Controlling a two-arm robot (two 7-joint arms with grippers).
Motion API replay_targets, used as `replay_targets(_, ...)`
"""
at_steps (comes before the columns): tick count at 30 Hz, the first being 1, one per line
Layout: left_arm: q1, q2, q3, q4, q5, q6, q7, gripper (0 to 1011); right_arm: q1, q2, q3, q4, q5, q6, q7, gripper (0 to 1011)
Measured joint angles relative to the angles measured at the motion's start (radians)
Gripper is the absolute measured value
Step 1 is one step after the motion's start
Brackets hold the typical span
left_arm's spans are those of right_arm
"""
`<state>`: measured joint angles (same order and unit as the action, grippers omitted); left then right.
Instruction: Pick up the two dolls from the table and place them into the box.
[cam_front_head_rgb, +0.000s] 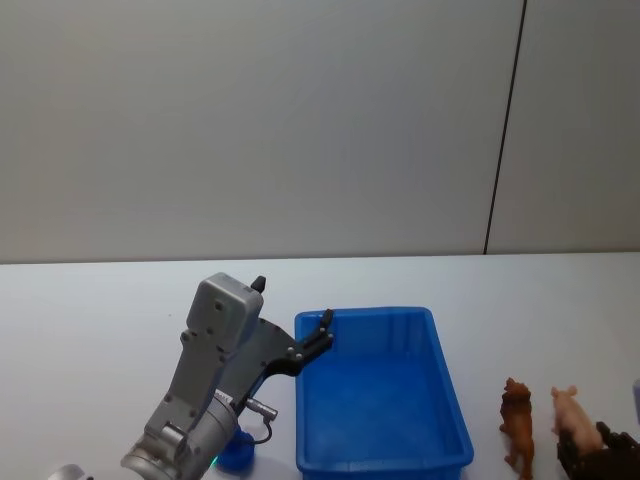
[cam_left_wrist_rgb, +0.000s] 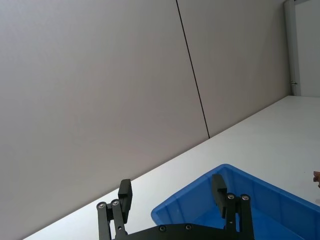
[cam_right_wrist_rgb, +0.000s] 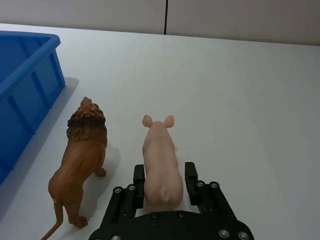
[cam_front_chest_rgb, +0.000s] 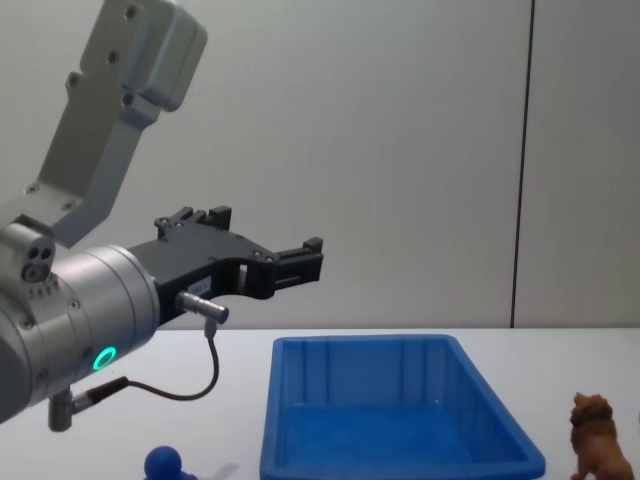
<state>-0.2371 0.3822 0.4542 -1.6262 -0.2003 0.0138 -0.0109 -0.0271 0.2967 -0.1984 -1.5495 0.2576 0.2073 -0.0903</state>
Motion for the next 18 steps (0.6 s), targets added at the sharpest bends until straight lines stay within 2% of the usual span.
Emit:
replay_targets(5,0.000,0.000,0.000,0.000,0.000,0.000,0.000,1001,-0.005,0.000,0.002,-0.008,0.000,-0.016,0.012,384)
replay_targets(18,0.000,0.000,0.000,0.000,0.000,0.000,0.000,1001,-0.029,0.009,0.008,-0.089,0.006,-0.085,0.052,383)
